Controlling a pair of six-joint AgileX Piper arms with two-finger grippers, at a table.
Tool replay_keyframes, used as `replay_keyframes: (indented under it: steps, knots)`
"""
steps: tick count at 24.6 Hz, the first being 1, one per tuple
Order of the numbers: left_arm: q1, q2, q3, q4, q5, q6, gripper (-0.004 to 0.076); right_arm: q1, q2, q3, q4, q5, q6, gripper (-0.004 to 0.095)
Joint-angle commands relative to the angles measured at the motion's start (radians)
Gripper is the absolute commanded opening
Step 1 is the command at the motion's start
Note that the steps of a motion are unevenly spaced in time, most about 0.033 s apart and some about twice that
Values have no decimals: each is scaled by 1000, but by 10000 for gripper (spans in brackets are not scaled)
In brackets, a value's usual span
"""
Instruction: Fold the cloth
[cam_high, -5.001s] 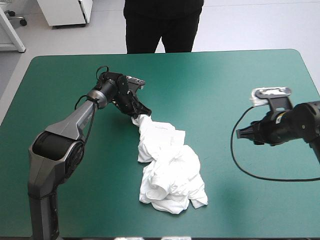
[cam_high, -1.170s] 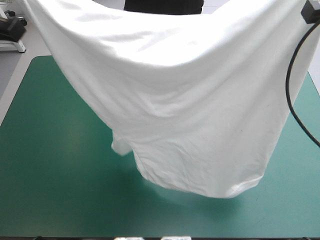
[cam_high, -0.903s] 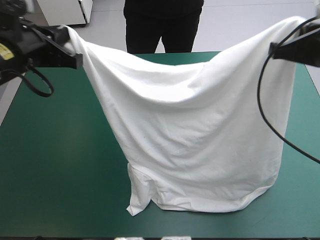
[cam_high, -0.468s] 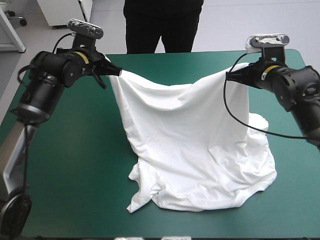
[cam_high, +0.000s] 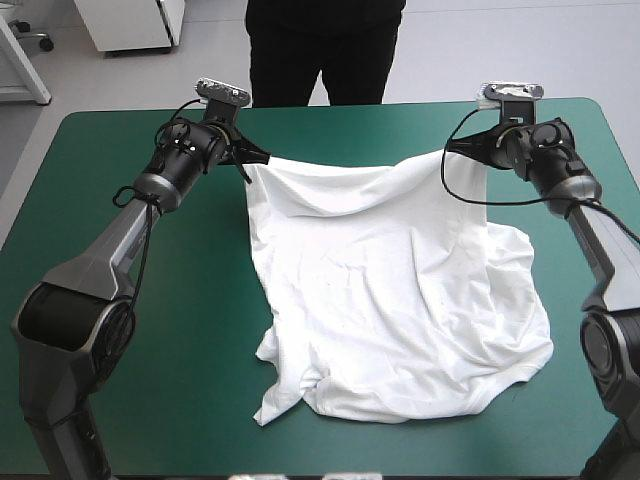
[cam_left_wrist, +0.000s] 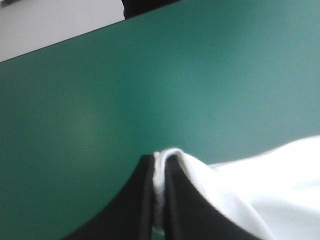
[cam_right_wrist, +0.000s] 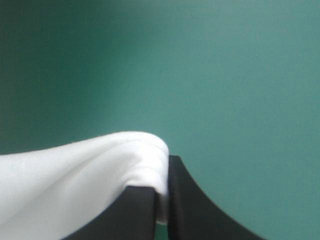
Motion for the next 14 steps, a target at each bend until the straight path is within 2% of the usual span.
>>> replay_keyframes:
  steps: [1, 6, 7, 9, 10, 11, 12, 14]
  knots:
    - [26, -16, -56, 25, -117, -18, -9, -31, 11, -82, -8, -94, 2, -17]
    - [49, 63, -68, 26, -202, -70, -3, -35, 96, -128, -6, -100, 2, -13]
    - [49, 76, -68, 26, -216, -70, 11, -35, 107, -132, 1, -94, 2, -2]
    - [49, 101, -68, 24, -226, -70, 88, -35, 122, -135, 49, -81, -12, 70]
    - [45, 107, -68, 13, -194, -70, 232, -35, 127, -135, 112, -66, -77, 216]
    - [42, 107, -69, -4, -190, -70, 316, -35, 127, -135, 140, -58, -120, 309]
    - [42, 100, -75, -26, -187, -70, 497, -35, 125, -142, 167, -43, -152, 460]
    - [42, 70, -111, -32, -131, -70, 654, -35, 110, -173, 165, 17, -152, 556]
